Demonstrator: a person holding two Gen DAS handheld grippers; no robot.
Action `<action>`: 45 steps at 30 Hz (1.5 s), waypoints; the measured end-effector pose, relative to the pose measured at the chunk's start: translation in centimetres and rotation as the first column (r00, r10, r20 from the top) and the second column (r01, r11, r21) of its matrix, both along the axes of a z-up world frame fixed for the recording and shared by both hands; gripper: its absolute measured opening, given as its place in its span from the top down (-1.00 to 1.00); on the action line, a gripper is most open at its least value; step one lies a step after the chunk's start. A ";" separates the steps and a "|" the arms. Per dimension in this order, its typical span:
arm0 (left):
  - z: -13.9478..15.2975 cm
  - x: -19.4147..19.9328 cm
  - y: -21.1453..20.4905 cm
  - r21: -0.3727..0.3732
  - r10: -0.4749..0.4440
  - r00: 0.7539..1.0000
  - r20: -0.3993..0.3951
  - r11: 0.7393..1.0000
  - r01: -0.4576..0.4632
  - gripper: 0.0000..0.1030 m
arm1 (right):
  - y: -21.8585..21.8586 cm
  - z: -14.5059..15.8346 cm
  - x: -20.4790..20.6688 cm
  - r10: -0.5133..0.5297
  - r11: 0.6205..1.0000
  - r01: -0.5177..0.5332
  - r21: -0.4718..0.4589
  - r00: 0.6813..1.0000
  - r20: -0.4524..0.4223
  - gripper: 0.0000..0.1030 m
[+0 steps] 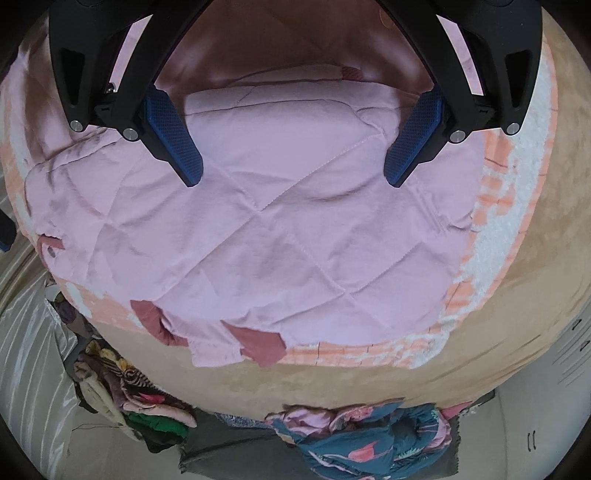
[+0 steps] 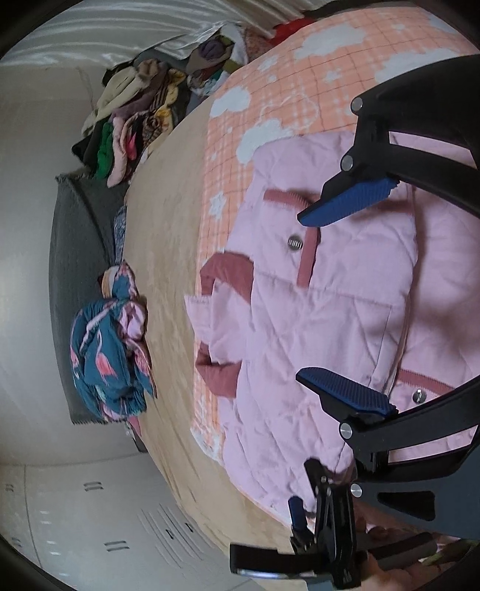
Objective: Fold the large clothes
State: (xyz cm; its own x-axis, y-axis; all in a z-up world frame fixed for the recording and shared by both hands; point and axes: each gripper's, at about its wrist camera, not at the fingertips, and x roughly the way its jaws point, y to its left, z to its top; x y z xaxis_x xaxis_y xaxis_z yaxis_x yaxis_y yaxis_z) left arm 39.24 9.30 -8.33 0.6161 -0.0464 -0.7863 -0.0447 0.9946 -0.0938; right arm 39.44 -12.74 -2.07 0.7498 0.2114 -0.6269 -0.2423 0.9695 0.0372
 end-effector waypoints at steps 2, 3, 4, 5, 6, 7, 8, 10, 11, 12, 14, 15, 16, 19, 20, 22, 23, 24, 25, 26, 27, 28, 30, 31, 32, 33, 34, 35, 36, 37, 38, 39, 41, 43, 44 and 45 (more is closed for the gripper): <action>-0.2 0.0 0.1 -0.011 0.001 1.000 -0.004 1.000 -0.001 -0.81 | 0.5 0.1 0.1 0.012 1.000 -0.012 -0.006 1.000 0.003 -0.52; -0.3 0.1 0.3 -0.022 0.003 1.000 -0.008 1.000 -0.003 -0.82 | 0.6 0.1 0.3 0.017 1.000 -0.017 -0.007 1.000 0.000 -0.53; -0.4 0.0 0.4 -0.029 0.004 1.000 -0.010 1.000 -0.005 -0.82 | 0.8 0.1 0.3 0.020 1.000 -0.020 -0.005 1.000 -0.003 -0.53; -0.5 0.0 0.5 -0.032 0.005 1.000 -0.011 0.999 -0.005 -0.82 | 0.9 0.0 0.5 0.023 1.000 -0.023 0.000 1.000 -0.010 -0.53; -0.5 0.0 0.5 -0.034 0.005 1.000 -0.012 0.999 -0.005 -0.82 | 1.0 -0.2 0.8 0.026 1.000 -0.026 0.003 0.999 -0.020 -0.53; -0.5 0.1 0.5 -0.032 0.005 1.000 -0.012 0.999 -0.005 -0.82 | 1.2 -0.4 0.8 0.030 1.000 -0.030 0.004 0.999 -0.028 -0.53; -0.5 0.1 0.5 -0.033 0.005 1.000 -0.012 0.999 -0.006 -0.82 | 1.4 -0.7 1.1 0.037 0.999 -0.037 0.001 0.999 -0.040 -0.53; -0.5 0.1 0.6 -0.033 0.005 1.000 -0.012 0.999 -0.005 -0.82 | 1.8 -1.2 1.3 0.048 0.999 -0.049 -0.004 0.997 -0.057 -0.53; -0.5 0.1 0.5 -0.034 0.005 1.000 -0.011 0.999 -0.006 -0.82 | 2.0 -1.6 1.6 0.052 0.999 -0.053 -0.004 0.996 -0.074 -0.53; -0.5 0.1 0.6 -0.035 0.005 1.000 -0.012 0.999 -0.006 -0.82 | 2.1 -2.0 1.9 0.054 0.999 -0.054 -0.002 0.994 -0.090 -0.53; -0.6 0.0 0.7 -0.034 0.005 1.000 -0.012 0.999 -0.005 -0.82 | 2.2 -2.7 2.2 0.057 0.998 -0.056 0.007 0.992 -0.114 -0.53; -0.6 0.0 0.7 -0.035 0.006 1.000 -0.012 0.999 -0.006 -0.82 | 2.2 -3.1 2.4 0.055 0.998 -0.054 0.012 0.990 -0.127 -0.53; -0.6 0.1 0.6 -0.034 0.005 1.000 -0.011 0.999 -0.005 -0.82 | 2.2 -3.5 2.6 0.056 0.998 -0.054 0.017 0.989 -0.139 -0.53; -0.6 0.0 0.7 -0.034 0.004 1.000 -0.012 0.999 -0.005 -0.82 | 2.7 -5.3 3.4 0.065 0.998 -0.066 0.000 0.977 -0.203 -0.62; -0.5 0.1 0.6 -0.034 0.005 1.000 -0.012 0.999 -0.005 -0.82 | 2.7 -5.8 3.5 0.062 0.998 -0.066 -0.012 0.974 -0.216 -0.64; -0.6 0.1 0.6 -0.031 0.004 1.000 -0.013 1.000 -0.004 -0.82 | 3.0 -6.6 3.7 0.055 0.998 -0.063 -0.027 0.971 -0.231 -0.66; -0.6 0.1 0.6 -0.032 0.004 1.000 -0.013 0.999 -0.005 -0.82 | 3.1 -6.9 3.8 0.049 0.998 -0.059 -0.035 0.970 -0.236 -0.67; -0.6 0.1 0.6 -0.032 0.005 1.000 -0.013 0.999 -0.005 -0.82 | 3.2 -7.2 3.9 0.046 0.998 -0.057 -0.039 0.970 -0.240 -0.68; -0.7 0.0 0.7 -0.031 0.004 1.000 -0.013 1.000 -0.004 -0.82 | 3.3 -7.4 4.0 0.042 0.998 -0.054 -0.042 0.969 -0.244 -0.70; -0.6 0.0 0.7 -0.031 0.004 1.000 -0.013 1.000 -0.004 -0.82 | 3.3 -7.6 4.0 0.040 0.998 -0.051 -0.038 0.968 -0.246 -0.71; -0.6 0.0 0.7 -0.030 0.003 1.000 -0.013 1.000 -0.004 -0.82 | 3.2 -7.9 4.1 0.037 0.999 -0.045 -0.029 0.968 -0.249 -0.71; -0.7 0.0 0.7 -0.029 0.002 1.000 -0.013 1.000 -0.003 -0.82 | 3.0 -8.0 4.2 0.034 0.999 -0.041 -0.022 0.967 -0.252 -0.71; -0.7 -0.1 0.5 -0.025 0.000 1.000 -0.014 1.000 0.000 -0.82 | 2.9 -8.4 4.2 0.029 0.999 -0.035 -0.018 0.968 -0.249 -0.71; -0.7 -0.2 0.4 -0.021 -0.002 1.000 -0.014 1.000 0.001 -0.82 | 2.9 -8.4 4.1 0.027 0.999 -0.033 -0.021 0.969 -0.247 -0.71; -0.6 -0.2 0.4 -0.020 -0.002 1.000 -0.015 1.000 0.001 -0.82 | 3.0 -8.5 4.0 0.023 0.999 -0.029 -0.020 0.969 -0.244 -0.71; -0.6 -0.2 0.4 -0.019 -0.002 1.000 -0.015 1.000 0.001 -0.82 | 3.0 -8.5 4.0 0.019 1.000 -0.024 -0.018 0.970 -0.243 -0.71; -0.5 -0.2 0.4 -0.020 -0.002 1.000 -0.015 1.000 0.002 -0.81 | 3.0 -8.5 4.0 0.017 1.000 -0.022 -0.019 0.970 -0.242 -0.71; -0.4 -0.2 0.4 -0.019 -0.004 1.000 -0.015 1.000 0.003 -0.81 | 3.0 -8.5 4.0 0.015 1.000 -0.020 -0.019 0.970 -0.241 -0.71; -0.3 -0.2 0.3 -0.018 -0.003 1.000 -0.014 1.000 0.003 -0.81 | 3.0 -8.6 4.0 0.013 1.000 -0.018 -0.019 0.971 -0.240 -0.71; -0.1 -0.2 0.3 -0.021 -0.002 1.000 -0.013 1.000 0.002 -0.81 | 3.0 -8.6 3.9 0.011 1.000 -0.016 -0.020 0.971 -0.240 -0.71; 0.0 -0.2 0.4 -0.023 0.000 1.000 -0.012 1.000 0.000 -0.81 | 3.0 -8.6 3.9 0.009 1.000 -0.014 -0.021 0.971 -0.239 -0.71; 0.1 -0.3 0.4 -0.026 0.001 1.000 -0.010 1.000 -0.001 -0.81 | 3.0 -8.6 3.9 0.007 1.000 -0.012 -0.020 0.971 -0.238 -0.71; 0.3 -0.4 0.5 -0.033 0.008 1.000 -0.008 0.999 -0.008 -0.81 | 2.9 -8.6 3.8 0.001 1.000 -0.005 -0.016 0.972 -0.234 -0.71; 0.6 -0.6 0.5 -0.038 0.019 1.000 -0.005 0.999 -0.019 -0.81 | 2.8 -8.6 3.5 -0.008 1.000 0.007 -0.006 0.973 -0.232 -0.71; 0.7 -0.7 0.6 -0.037 0.020 1.000 -0.004 0.999 -0.020 -0.81 | 2.8 -8.6 3.4 -0.013 1.000 0.012 -0.004 0.973 -0.231 -0.71; 0.8 -0.8 0.5 -0.036 0.021 1.000 -0.003 0.999 -0.021 -0.81 | 2.7 -8.6 3.3 -0.016 1.000 0.016 -0.003 0.973 -0.231 -0.71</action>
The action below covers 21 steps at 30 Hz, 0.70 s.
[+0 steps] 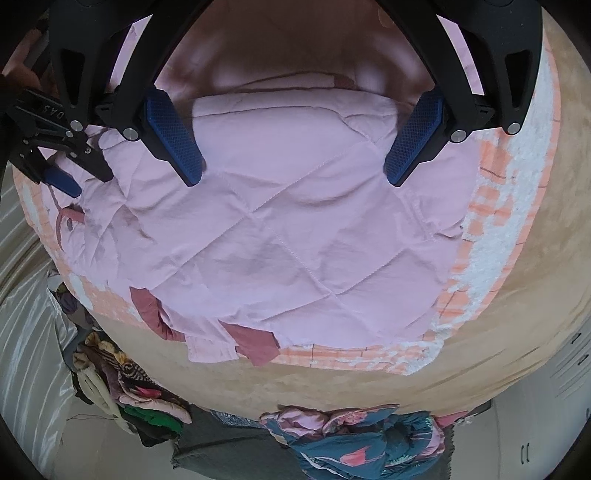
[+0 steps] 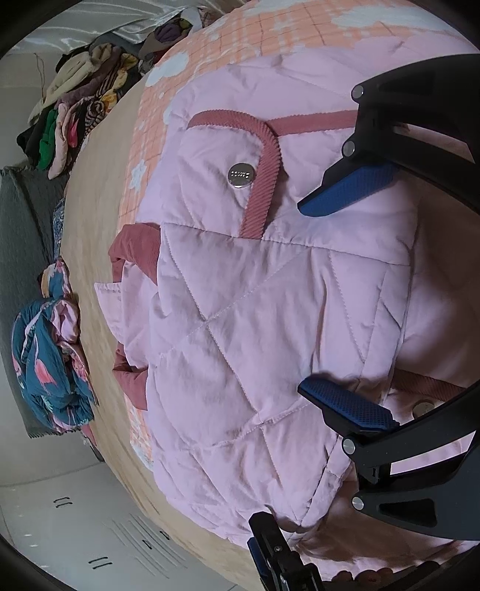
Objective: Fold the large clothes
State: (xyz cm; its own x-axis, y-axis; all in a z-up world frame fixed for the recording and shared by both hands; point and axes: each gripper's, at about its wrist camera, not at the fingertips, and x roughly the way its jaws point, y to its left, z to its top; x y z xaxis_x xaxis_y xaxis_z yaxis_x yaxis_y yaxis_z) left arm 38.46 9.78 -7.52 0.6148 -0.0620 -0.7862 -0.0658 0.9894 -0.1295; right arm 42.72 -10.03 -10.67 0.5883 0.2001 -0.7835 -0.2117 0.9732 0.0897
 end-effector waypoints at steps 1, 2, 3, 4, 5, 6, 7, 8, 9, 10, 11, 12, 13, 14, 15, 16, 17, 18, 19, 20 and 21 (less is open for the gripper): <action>0.1 -0.2 -0.1 0.002 -0.002 1.000 0.000 1.000 0.002 -0.81 | -0.1 0.0 -0.1 -0.004 1.000 0.004 0.001 1.000 0.001 -0.71; 0.2 -0.3 -0.3 0.005 -0.004 1.000 -0.001 1.000 0.004 -0.81 | -0.1 0.0 -0.3 -0.007 1.000 0.007 0.002 1.000 0.000 -0.71; 0.3 -0.5 -0.3 0.007 -0.005 1.000 -0.002 1.000 0.005 -0.81 | -0.2 0.0 -0.4 -0.009 1.000 0.009 0.003 1.000 0.000 -0.71; 0.4 -0.5 -0.3 0.008 -0.005 1.000 -0.002 1.000 0.005 -0.81 | -0.3 0.0 -0.5 -0.012 1.000 0.012 0.006 1.000 0.000 -0.71; 0.5 -0.6 -0.3 0.008 -0.004 1.000 -0.001 1.000 0.004 -0.81 | -0.4 0.0 -0.7 -0.016 1.000 0.016 0.009 1.000 -0.001 -0.71; 0.7 -0.7 -0.4 0.009 -0.003 1.000 0.000 1.000 0.003 -0.81 | -0.4 0.0 -0.8 -0.019 1.000 0.019 0.012 1.000 0.000 -0.71; 0.8 -0.9 -0.4 0.010 -0.003 1.000 0.001 1.000 0.003 -0.81 | -0.4 0.0 -0.9 -0.022 1.000 0.022 0.013 1.000 0.001 -0.71; 1.0 -1.1 -0.5 0.011 -0.003 1.000 0.003 1.000 0.003 -0.81 | -0.5 0.0 -1.1 -0.025 1.000 0.025 0.015 1.000 0.002 -0.71; 1.1 -1.3 -0.5 0.010 -0.003 1.000 0.005 1.000 0.003 -0.81 | -0.5 0.0 -1.2 -0.027 1.000 0.027 0.015 1.000 0.002 -0.71; 1.2 -1.4 -0.4 0.007 -0.002 1.000 0.005 1.000 0.002 -0.81 | -0.6 0.0 -1.3 -0.030 0.999 0.030 0.017 1.000 0.002 -0.71; 1.4 -1.5 -0.4 0.003 -0.001 1.000 0.006 1.000 0.001 -0.81 | -0.6 0.0 -1.4 -0.033 0.999 0.033 0.020 0.999 0.001 -0.71; 1.6 -1.8 -0.3 -0.002 0.000 1.000 0.008 1.000 0.000 -0.81 | -0.6 0.1 -1.5 -0.035 0.999 0.035 0.021 0.999 0.000 -0.72; 1.7 -1.9 -0.3 -0.004 0.001 1.000 0.009 1.000 -0.001 -0.82 | -0.6 0.2 -1.7 -0.037 0.999 0.037 0.021 0.999 0.001 -0.73; 1.9 -2.0 -0.3 -0.004 0.001 1.000 0.011 1.000 -0.001 -0.81 | -0.7 0.4 -1.9 -0.041 0.999 0.041 0.020 0.999 0.004 -0.73; 2.0 -2.1 -0.3 -0.003 0.001 1.000 0.013 1.000 -0.001 -0.81 | -0.7 0.5 -2.1 -0.048 0.999 0.048 0.018 0.999 0.010 -0.73; 2.2 -2.3 -0.3 -0.004 -0.001 1.000 0.016 1.000 0.001 -0.81 | -0.6 0.7 -2.3 -0.051 0.999 0.051 0.015 0.999 0.016 -0.73; 2.4 -2.4 -0.3 -0.004 -0.002 1.000 0.018 1.000 0.002 -0.82 | -0.6 0.9 -2.6 -0.052 0.999 0.052 0.011 0.998 0.024 -0.73; 2.6 -2.6 -0.4 -0.002 -0.003 1.000 0.021 1.000 0.003 -0.82 | -0.7 1.1 -2.9 -0.059 0.998 0.058 0.012 0.998 0.031 -0.73; 2.7 -2.7 -0.4 0.000 -0.003 1.000 0.022 1.000 0.003 -0.82 | -0.8 1.2 -3.1 -0.063 0.998 0.063 0.017 0.997 0.033 -0.74; 2.8 -2.8 -0.5 0.002 -0.005 1.000 0.024 1.000 0.005 -0.82 | -1.0 1.5 -3.4 -0.068 0.997 0.067 0.030 0.997 0.037 -0.74; 3.0 -3.0 -0.5 0.004 -0.007 1.000 0.027 1.000 0.007 -0.82 | -1.2 1.7 -3.7 -0.072 0.997 0.071 0.040 0.997 0.038 -0.75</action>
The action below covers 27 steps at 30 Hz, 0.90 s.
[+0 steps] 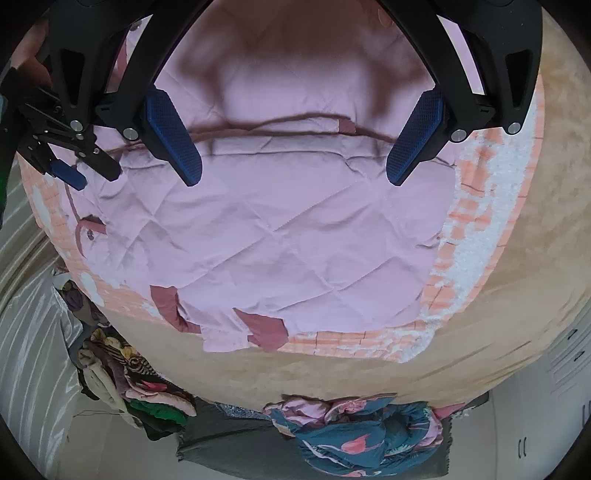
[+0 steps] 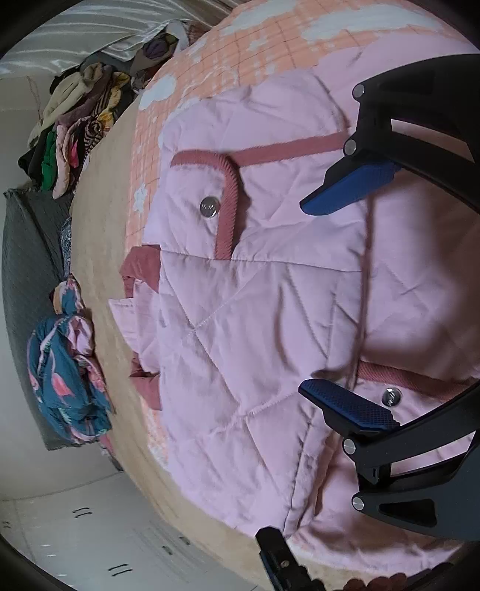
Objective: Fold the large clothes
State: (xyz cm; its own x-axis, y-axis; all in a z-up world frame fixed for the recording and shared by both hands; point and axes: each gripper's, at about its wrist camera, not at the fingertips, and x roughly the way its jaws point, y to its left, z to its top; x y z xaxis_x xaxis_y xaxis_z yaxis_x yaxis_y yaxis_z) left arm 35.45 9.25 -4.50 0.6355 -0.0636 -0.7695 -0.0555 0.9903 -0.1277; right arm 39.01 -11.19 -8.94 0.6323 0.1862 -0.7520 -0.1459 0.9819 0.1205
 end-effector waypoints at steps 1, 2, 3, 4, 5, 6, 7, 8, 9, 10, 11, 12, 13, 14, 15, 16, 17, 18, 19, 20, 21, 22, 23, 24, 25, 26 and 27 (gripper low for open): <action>0.2 -0.2 0.0 0.001 0.001 1.000 0.005 1.000 -0.001 -0.82 | -0.2 0.2 -0.3 -0.002 1.000 0.002 0.008 1.000 0.002 -0.75; 0.5 -0.3 0.0 0.000 0.003 1.000 0.009 1.000 -0.003 -0.82 | -0.4 0.5 -0.7 -0.004 1.000 0.004 0.018 1.000 0.007 -0.77; 0.7 -0.5 0.0 -0.002 0.005 1.000 0.014 1.000 -0.005 -0.82 | -0.7 0.7 -1.1 -0.005 1.000 0.004 0.024 1.000 0.012 -0.78; 0.9 -0.7 0.0 -0.003 0.006 1.000 0.020 1.000 -0.006 -0.82 | -0.8 1.0 -1.4 -0.007 1.000 0.007 0.028 1.000 0.019 -0.81; 1.1 -0.9 0.0 -0.004 0.005 1.000 0.025 1.000 -0.005 -0.82 | -1.3 1.4 -2.0 -0.022 0.999 0.020 0.039 0.999 0.034 -0.86; 1.3 -1.0 0.0 -0.006 0.005 1.000 0.028 1.000 -0.005 -0.82 | -1.5 1.6 -2.4 -0.028 0.998 0.026 0.050 0.999 0.040 -0.86; 1.5 -1.3 0.1 -0.005 0.004 0.999 0.032 1.000 -0.004 -0.82 | -1.9 1.8 -2.7 -0.032 0.997 0.029 0.067 0.999 0.044 -0.87; 1.6 -1.4 0.1 -0.004 0.003 0.999 0.034 1.000 -0.003 -0.82 | -2.3 2.0 -3.1 -0.040 0.996 0.036 0.082 0.998 0.045 -0.87; 1.8 -1.6 0.1 -0.002 0.002 0.999 0.038 1.000 -0.002 -0.82 | -2.7 2.3 -3.5 -0.049 0.995 0.044 0.090 0.998 0.046 -0.87; 2.1 -1.9 0.1 0.000 0.001 0.999 0.041 1.000 -0.001 -0.82 | -3.0 2.5 -3.7 -0.054 0.994 0.049 0.097 0.997 0.050 -0.87; 2.3 -2.1 0.1 0.001 0.000 0.999 0.047 1.000 0.000 -0.82 | -3.4 2.8 -4.3 -0.060 0.993 0.054 0.108 0.997 0.055 -0.87; 2.7 -2.4 0.1 0.001 -0.003 0.998 0.055 1.000 0.003 -0.82 | -3.6 3.1 -4.5 -0.063 0.992 0.057 0.113 0.996 0.059 -0.88; 2.9 -2.7 0.1 0.000 -0.006 0.998 0.061 1.000 0.006 -0.82 | -3.8 3.3 -4.9 -0.065 0.991 0.057 0.117 0.996 0.063 -0.88; 3.1 -2.9 0.2 0.000 -0.007 0.998 0.065 1.000 0.007 -0.82 | -4.0 3.7 -5.3 -0.067 0.991 0.058 0.123 0.995 0.070 -0.88; 3.4 -3.1 0.3 0.001 -0.008 0.997 0.070 1.000 0.008 -0.82 | -4.1 4.1 -5.7 -0.069 0.990 0.059 0.127 0.995 0.077 -0.88; 3.8 -3.3 0.3 0.006 -0.008 0.997 0.078 1.000 0.007 -0.82 | -4.2 4.4 -6.0 -0.070 0.990 0.059 0.129 0.994 0.082 -0.88; 4.1 -3.5 0.3 0.009 -0.008 0.996 0.085 1.000 0.007 -0.82 | -4.3 4.8 -6.4 -0.071 0.989 0.059 0.134 0.994 0.089 -0.88; 4.5 -3.9 0.3 0.014 -0.009 0.995 0.096 1.000 0.008 -0.82 | -4.3 5.2 -6.8 -0.069 0.989 0.055 0.141 0.993 0.096 -0.88; 4.8 -4.0 0.3 0.017 -0.011 0.995 0.104 1.000 0.009 -0.82 | -4.3 5.5 -7.0 -0.067 0.988 0.052 0.145 0.993 0.102 -0.88; 5.3 -4.4 0.2 0.021 -0.016 0.993 0.118 1.000 0.013 -0.82 | -4.3 6.0 -7.5 -0.062 0.988 0.045 0.150 0.992 0.112 -0.88; 5.7 -4.7 0.2 0.025 -0.020 0.991 0.131 1.000 0.017 -0.82 | -4.3 6.4 -7.9 -0.057 0.988 0.039 0.151 0.991 0.122 -0.88; 6.1 -5.0 0.1 0.029 -0.023 0.990 0.139 0.999 0.019 -0.82 | -4.3 6.7 -8.1 -0.054 0.988 0.035 0.151 0.990 0.129 -0.88; 6.5 -5.2 0.0 0.034 -0.025 0.989 0.149 0.999 0.020 -0.82 | -4.3 7.1 -8.6 -0.048 0.989 0.027 0.148 0.989 0.140 -0.88; 6.9 -5.5 -0.1 0.037 -0.027 0.987 0.160 0.999 0.021 -0.82 | -4.2 7.5 -9.0 -0.043 0.989 0.021 0.145 0.988 0.149 -0.88; 7.4 -5.9 -0.1 0.040 -0.029 0.984 0.175 0.999 0.022 -0.82 | -4.1 7.9 -9.3 -0.040 0.990 0.018 0.141 0.987 0.157 -0.88; 7.8 -6.2 -0.1 0.042 -0.031 0.982 0.184 0.999 0.023 -0.82 | -4.0 8.3 -9.7 -0.037 0.990 0.014 0.137 0.985 0.168 -0.88; 8.1 -6.5 -0.1 0.047 -0.034 0.981 0.192 0.999 0.025 -0.82 | -4.0 8.7 -10.1 -0.032 0.991 0.008 0.135 0.984 0.178 -0.88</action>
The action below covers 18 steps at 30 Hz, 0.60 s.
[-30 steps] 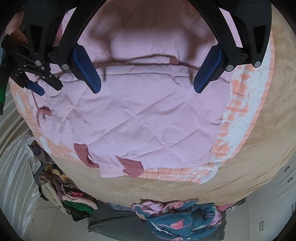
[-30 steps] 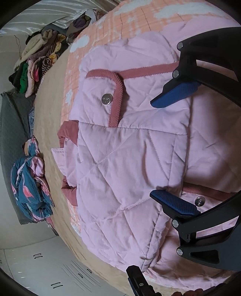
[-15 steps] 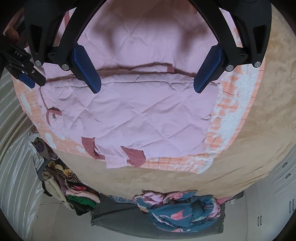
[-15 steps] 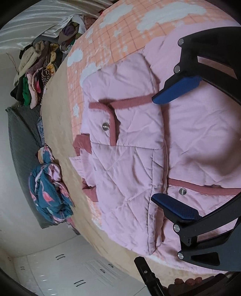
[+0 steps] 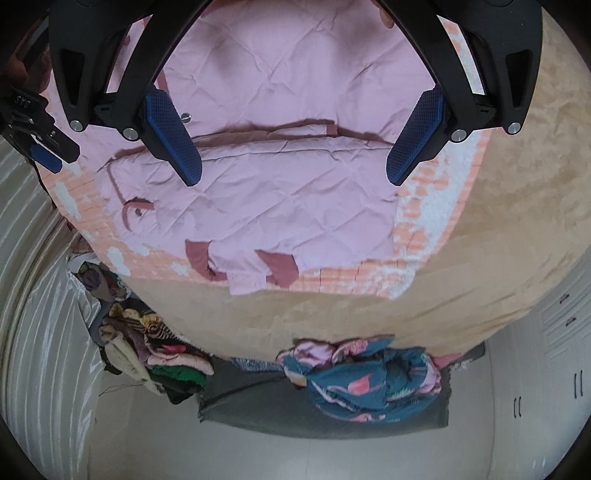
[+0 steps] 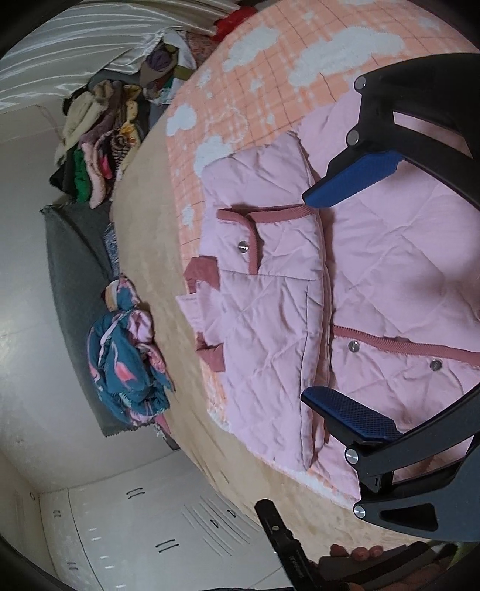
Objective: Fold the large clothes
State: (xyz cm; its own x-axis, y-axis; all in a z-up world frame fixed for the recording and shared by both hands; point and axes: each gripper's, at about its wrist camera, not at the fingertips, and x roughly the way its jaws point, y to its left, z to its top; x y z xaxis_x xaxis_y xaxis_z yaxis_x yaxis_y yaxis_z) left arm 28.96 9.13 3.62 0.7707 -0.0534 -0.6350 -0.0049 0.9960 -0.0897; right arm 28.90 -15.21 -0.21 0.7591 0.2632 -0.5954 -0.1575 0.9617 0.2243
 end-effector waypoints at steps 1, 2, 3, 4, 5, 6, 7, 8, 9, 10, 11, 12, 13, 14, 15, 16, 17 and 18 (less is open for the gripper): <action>0.5 -0.5 -0.1 0.006 -0.007 1.000 0.012 1.000 0.007 -0.82 | 0.0 0.3 -0.4 0.003 1.000 -0.003 -0.001 1.000 0.007 -0.88; 0.9 -0.9 -0.2 0.011 -0.008 1.000 0.022 1.000 0.008 -0.82 | 0.0 0.7 -0.8 0.006 1.000 -0.006 -0.004 1.000 0.016 -0.88; 1.2 -1.5 -0.2 0.014 -0.004 0.999 0.034 1.000 0.004 -0.82 | -0.1 1.2 -1.3 0.010 1.000 -0.010 -0.006 1.000 0.027 -0.88; 1.4 -2.0 -0.3 0.012 -0.005 0.999 0.041 1.000 0.005 -0.82 | -0.2 1.5 -1.7 0.010 1.000 -0.010 -0.007 0.999 0.034 -0.91; 1.6 -2.4 -0.4 0.008 -0.012 0.999 0.047 1.000 0.012 -0.82 | -0.4 1.9 -2.2 0.007 1.000 -0.007 -0.009 0.999 0.046 -0.92; 1.8 -3.1 -0.7 0.007 -0.020 0.998 0.054 1.000 0.020 -0.82 | -0.5 2.2 -2.6 0.006 1.000 -0.005 -0.009 0.998 0.055 -0.92; 2.0 -3.4 -0.8 0.010 -0.022 0.998 0.060 1.000 0.022 -0.82 | -0.7 2.4 -2.9 0.005 1.000 -0.005 -0.007 0.998 0.059 -0.92; 2.2 -4.0 -1.0 0.013 -0.025 0.997 0.069 1.000 0.024 -0.82 | -0.9 2.8 -3.5 0.005 1.000 -0.004 -0.004 0.998 0.067 -0.92; 2.3 -4.4 -1.1 0.015 -0.028 0.997 0.075 1.000 0.027 -0.82 | -1.1 3.0 -3.9 0.006 1.000 -0.006 -0.001 0.997 0.071 -0.92; 2.5 -4.9 -1.3 0.015 -0.032 0.996 0.082 0.999 0.031 -0.82 | -1.3 3.2 -4.2 0.007 1.000 -0.007 0.000 0.997 0.073 -0.92; 2.6 -5.3 -1.5 0.016 -0.035 0.996 0.087 0.999 0.034 -0.82 | -1.4 3.5 -4.7 0.008 1.000 -0.008 -0.002 0.997 0.079 -0.92; 2.8 -5.9 -1.8 0.015 -0.038 0.995 0.093 0.999 0.037 -0.82 | -1.5 3.7 -5.2 0.010 1.000 -0.009 -0.005 0.996 0.085 -0.92; 2.9 -6.2 -2.0 0.014 -0.041 0.994 0.097 0.999 0.040 -0.82 | -1.6 3.9 -5.6 0.012 1.000 -0.011 -0.008 0.996 0.091 -0.92; 3.0 -6.7 -2.2 0.014 -0.046 0.994 0.101 0.999 0.045 -0.82 | -1.6 4.1 -6.0 0.012 1.000 -0.011 -0.011 0.995 0.094 -0.92; 3.1 -7.2 -2.4 0.012 -0.050 0.993 0.105 0.999 0.049 -0.82 | -1.7 4.3 -6.4 0.013 1.000 -0.011 -0.014 0.995 0.100 -0.92; 3.1 -7.5 -2.6 0.011 -0.053 0.993 0.106 0.999 0.052 -0.82 | -1.7 4.4 -6.7 0.012 1.000 -0.011 -0.014 0.995 0.103 -0.92; 3.1 -7.9 -2.6 0.010 -0.057 0.993 0.105 0.998 0.056 -0.82 | -1.8 4.6 -7.1 0.011 1.000 -0.010 -0.012 0.994 0.108 -0.92; 3.1 -8.3 -2.9 0.008 -0.062 0.993 0.105 0.998 0.061 -0.82 | -2.0 4.8 -7.5 0.012 1.000 -0.011 -0.011 0.994 0.113 -0.92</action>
